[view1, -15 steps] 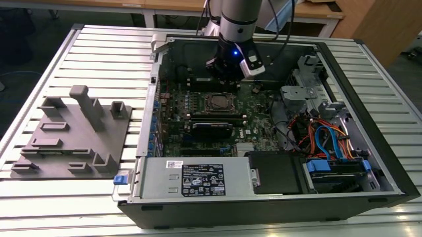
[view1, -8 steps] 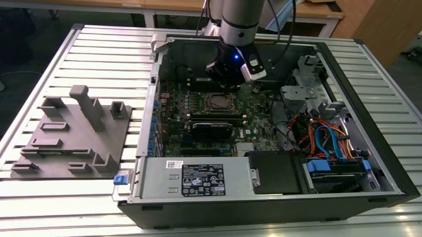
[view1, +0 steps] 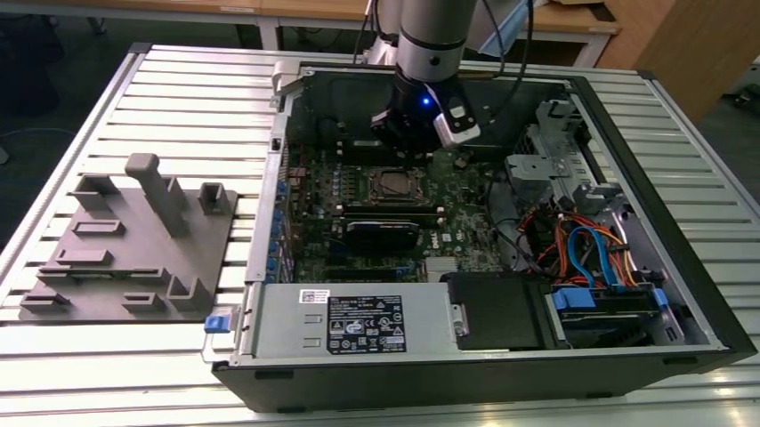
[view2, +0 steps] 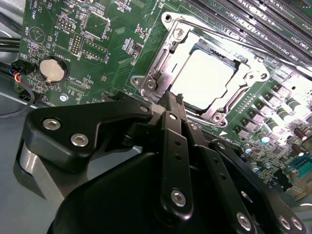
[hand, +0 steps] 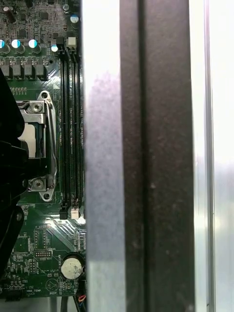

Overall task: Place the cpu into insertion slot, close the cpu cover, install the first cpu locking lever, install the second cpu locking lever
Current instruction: 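Install the second cpu locking lever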

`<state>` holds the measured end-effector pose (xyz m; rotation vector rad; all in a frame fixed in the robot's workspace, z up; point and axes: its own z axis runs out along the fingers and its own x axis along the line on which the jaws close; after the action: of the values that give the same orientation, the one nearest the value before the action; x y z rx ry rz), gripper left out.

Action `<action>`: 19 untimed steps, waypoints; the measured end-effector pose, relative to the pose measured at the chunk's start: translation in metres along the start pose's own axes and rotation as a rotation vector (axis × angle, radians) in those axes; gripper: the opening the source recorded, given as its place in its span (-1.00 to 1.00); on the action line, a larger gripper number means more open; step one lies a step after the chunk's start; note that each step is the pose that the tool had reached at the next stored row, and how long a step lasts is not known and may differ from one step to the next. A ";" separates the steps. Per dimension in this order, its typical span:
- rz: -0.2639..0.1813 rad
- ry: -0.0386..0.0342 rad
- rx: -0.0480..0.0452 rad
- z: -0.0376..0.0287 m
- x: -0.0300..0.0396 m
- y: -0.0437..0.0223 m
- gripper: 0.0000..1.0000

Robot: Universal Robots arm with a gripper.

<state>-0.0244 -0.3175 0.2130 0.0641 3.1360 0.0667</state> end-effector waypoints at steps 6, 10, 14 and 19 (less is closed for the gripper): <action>0.000 -0.0001 -0.0001 -0.0009 0.0000 0.0000 -0.80; 0.000 0.0000 0.0000 -0.0015 0.0000 0.0001 -0.80; 0.000 0.0001 0.0001 -0.0018 0.0000 -0.0005 -0.80; 0.000 0.0000 0.0001 -0.0052 0.0000 -0.0003 -0.80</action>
<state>-0.0244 -0.3180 0.2181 0.0641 3.1361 0.0666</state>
